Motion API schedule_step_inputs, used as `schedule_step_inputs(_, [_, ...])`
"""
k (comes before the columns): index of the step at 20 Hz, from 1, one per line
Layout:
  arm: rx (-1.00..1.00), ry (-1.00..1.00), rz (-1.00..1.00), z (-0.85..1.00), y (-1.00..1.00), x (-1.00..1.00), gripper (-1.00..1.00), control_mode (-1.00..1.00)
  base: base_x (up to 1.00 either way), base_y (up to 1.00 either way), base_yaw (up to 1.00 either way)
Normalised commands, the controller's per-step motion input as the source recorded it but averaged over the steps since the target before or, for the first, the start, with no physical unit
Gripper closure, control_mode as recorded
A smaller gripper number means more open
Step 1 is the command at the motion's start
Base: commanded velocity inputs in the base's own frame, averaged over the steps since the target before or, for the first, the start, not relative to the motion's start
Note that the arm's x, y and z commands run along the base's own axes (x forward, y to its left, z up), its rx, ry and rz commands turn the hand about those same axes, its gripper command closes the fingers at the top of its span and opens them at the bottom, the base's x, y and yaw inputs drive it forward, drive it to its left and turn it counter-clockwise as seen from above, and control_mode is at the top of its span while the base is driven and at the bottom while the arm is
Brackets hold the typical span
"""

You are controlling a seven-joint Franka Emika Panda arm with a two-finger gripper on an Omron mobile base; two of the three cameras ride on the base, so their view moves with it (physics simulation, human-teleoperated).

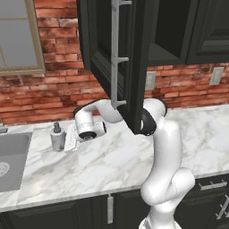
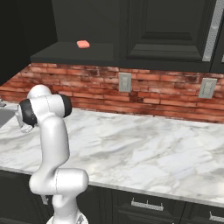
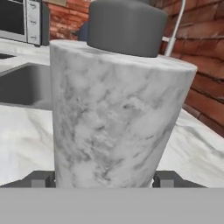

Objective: Locate and retrieve the bar soap and soap dispenser from the cabinet. Place them next to the sink.

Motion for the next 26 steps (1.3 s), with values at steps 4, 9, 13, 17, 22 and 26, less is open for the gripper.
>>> schedule_step_inputs(4, [0.00,-0.12,0.00,-0.32,0.24,0.14,1.00,-1.00,0.00,0.00,0.00])
schedule_step_inputs(9, [0.00,-0.10,0.00,-0.32,0.28,0.13,1.00,-1.00,0.00,0.00,0.00])
schedule_step_inputs(13, [0.00,-0.07,0.00,-0.24,0.23,0.10,1.00,-1.00,0.00,0.00,0.00])
schedule_step_inputs(17, [0.00,-0.04,0.00,-0.09,0.11,0.04,1.00,-1.00,0.00,0.00,0.00])
schedule_step_inputs(22, [0.00,0.05,0.00,-0.08,0.01,0.01,1.00,-1.00,0.00,0.00,0.00])
schedule_step_inputs(26, [0.00,0.04,0.00,-0.22,0.00,0.04,1.00,-1.00,0.00,0.00,0.00])
